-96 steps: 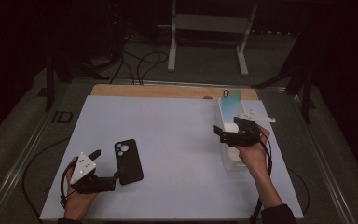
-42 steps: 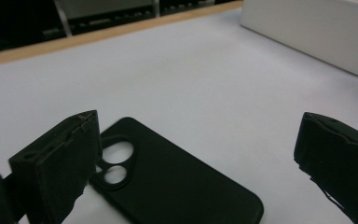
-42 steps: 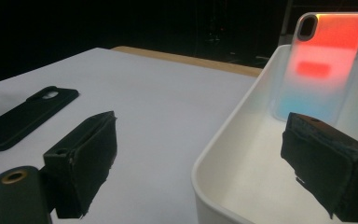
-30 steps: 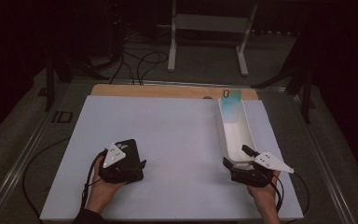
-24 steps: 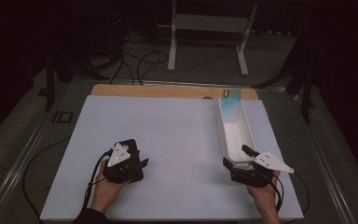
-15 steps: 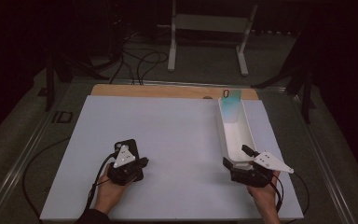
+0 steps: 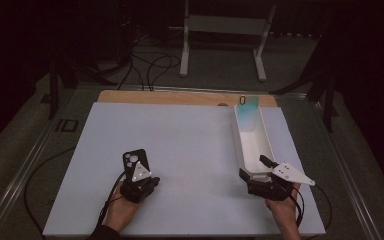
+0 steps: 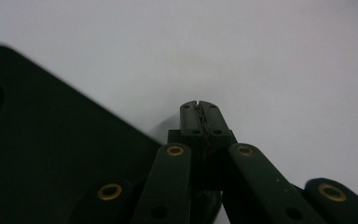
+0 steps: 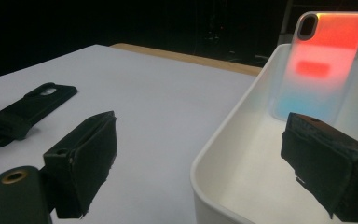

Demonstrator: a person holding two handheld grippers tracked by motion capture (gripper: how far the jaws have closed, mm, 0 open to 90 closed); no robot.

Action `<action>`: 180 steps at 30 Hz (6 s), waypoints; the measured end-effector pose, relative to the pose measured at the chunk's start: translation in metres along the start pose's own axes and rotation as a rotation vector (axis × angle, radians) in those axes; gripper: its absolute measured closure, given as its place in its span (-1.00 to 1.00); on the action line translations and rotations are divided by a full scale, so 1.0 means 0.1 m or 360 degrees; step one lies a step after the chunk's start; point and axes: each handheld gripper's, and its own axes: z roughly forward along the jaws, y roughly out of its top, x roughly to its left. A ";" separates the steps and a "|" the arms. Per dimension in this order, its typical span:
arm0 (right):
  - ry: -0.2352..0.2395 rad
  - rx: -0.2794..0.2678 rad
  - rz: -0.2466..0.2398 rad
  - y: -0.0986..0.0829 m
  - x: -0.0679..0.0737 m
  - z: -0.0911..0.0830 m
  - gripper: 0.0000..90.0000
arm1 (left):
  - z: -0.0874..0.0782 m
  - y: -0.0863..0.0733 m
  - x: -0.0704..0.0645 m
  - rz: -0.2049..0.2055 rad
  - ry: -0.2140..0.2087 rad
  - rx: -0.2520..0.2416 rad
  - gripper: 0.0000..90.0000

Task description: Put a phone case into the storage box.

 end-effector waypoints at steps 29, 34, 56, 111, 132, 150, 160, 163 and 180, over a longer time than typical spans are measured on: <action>0.0058 -0.0057 -0.0068 -0.01 -0.02 0.03 -0.76 | -0.39 -0.18 0.35 -0.0202 0.0250 -0.0094 0.88; 0.0077 -0.0009 -0.0019 0.00 -0.03 0.02 -0.71 | -0.63 -0.11 0.31 -0.0113 0.0239 -0.0412 0.49; 0.0077 -0.0030 -0.0108 -0.01 0.04 0.00 -0.83 | -1.16 -0.18 0.54 -0.0097 0.0415 -0.0627 -0.90; 0.0048 -0.0033 -0.0078 0.00 -0.01 0.02 -0.83 | -0.64 -0.02 0.88 -0.0048 0.0254 -0.0033 -1.00; 0.0035 -0.0020 -0.0071 -0.01 -0.03 0.03 -0.82 | -0.27 0.00 0.94 -0.0078 0.0212 0.0331 -0.98; 0.0043 -0.0013 -0.0065 -0.03 -0.03 0.05 -0.81 | -0.19 0.01 0.94 -0.0098 0.0204 0.0432 -0.95; 0.0050 -0.0007 -0.0065 -0.03 -0.02 0.06 -0.81 | -0.22 0.05 0.93 -0.0094 0.0210 0.0467 -0.72; 0.0053 -0.0002 -0.0067 -0.03 -0.02 0.06 -0.81 | -0.21 0.06 0.92 -0.0099 0.0216 0.0476 -0.70; 0.0045 -0.0004 -0.0059 -0.03 -0.03 0.06 -0.81 | -0.27 0.06 0.91 -0.0167 0.0206 0.0364 -0.62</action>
